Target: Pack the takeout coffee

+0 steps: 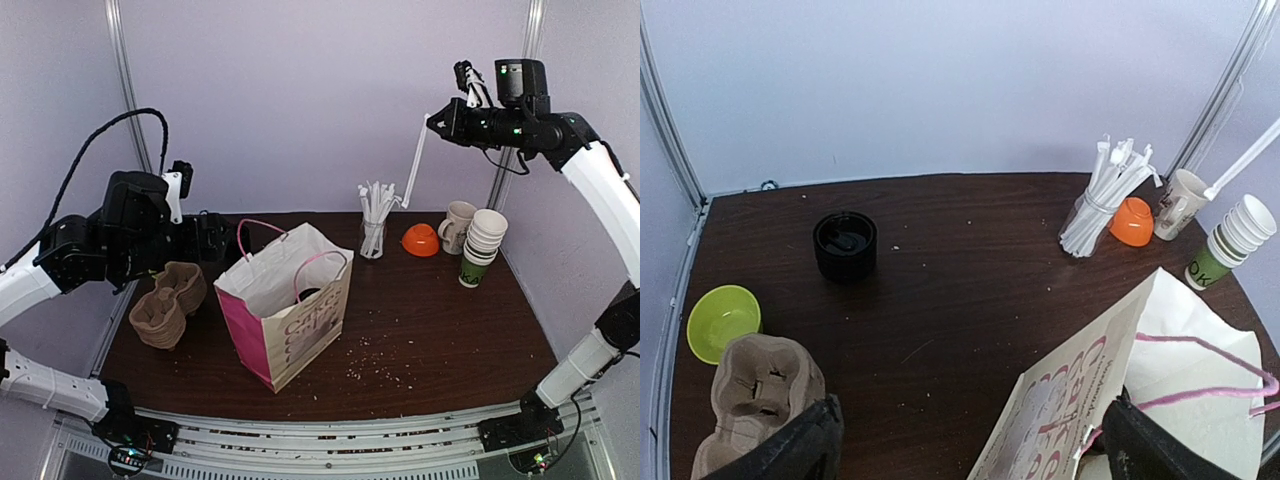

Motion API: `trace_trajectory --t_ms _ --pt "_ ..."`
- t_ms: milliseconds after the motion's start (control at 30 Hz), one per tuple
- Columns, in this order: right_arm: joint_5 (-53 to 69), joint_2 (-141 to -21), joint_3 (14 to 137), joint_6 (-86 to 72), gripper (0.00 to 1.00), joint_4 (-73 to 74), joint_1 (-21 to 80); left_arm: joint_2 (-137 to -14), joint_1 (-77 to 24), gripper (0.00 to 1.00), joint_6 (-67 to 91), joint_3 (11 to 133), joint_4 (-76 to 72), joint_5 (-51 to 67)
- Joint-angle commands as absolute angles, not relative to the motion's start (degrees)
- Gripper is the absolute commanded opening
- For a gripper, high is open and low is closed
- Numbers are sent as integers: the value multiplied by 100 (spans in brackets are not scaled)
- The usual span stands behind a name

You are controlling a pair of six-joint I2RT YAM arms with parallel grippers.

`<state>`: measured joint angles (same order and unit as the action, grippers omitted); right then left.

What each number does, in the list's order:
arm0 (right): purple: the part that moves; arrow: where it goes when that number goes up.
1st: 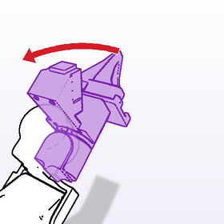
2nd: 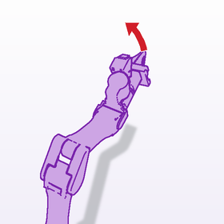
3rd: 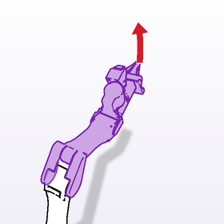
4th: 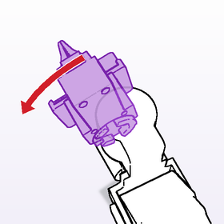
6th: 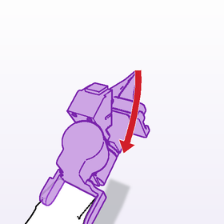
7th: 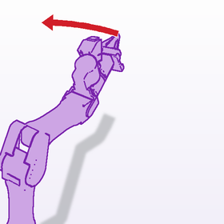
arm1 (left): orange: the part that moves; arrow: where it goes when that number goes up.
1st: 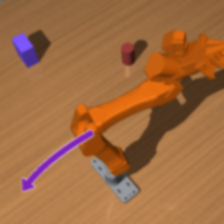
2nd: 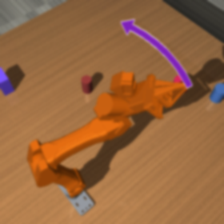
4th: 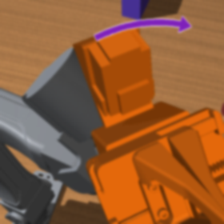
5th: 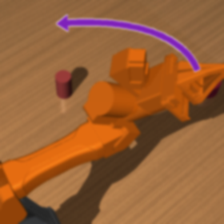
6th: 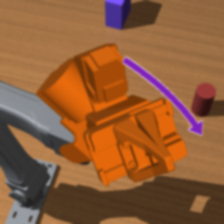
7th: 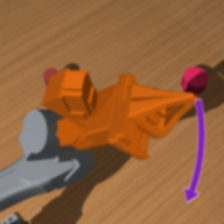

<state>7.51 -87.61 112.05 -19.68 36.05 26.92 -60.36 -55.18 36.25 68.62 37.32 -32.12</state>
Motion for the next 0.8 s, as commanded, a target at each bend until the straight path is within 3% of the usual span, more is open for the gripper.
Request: trace_trajectory --t_ms 0,400,767 --pt "1203 -8380 11161 -2024 0 3926 2952 -5840 -5503 93 3737 6860 3508 -3347" --pt "1978 -7581 10878 -2441 0 3533 4226 -5341 -5502 93 3758 6752 3234 -3343" --pt "2017 -7748 10828 -2521 0 2818 5312 -5088 -5502 93 3893 6439 2940 -3385"
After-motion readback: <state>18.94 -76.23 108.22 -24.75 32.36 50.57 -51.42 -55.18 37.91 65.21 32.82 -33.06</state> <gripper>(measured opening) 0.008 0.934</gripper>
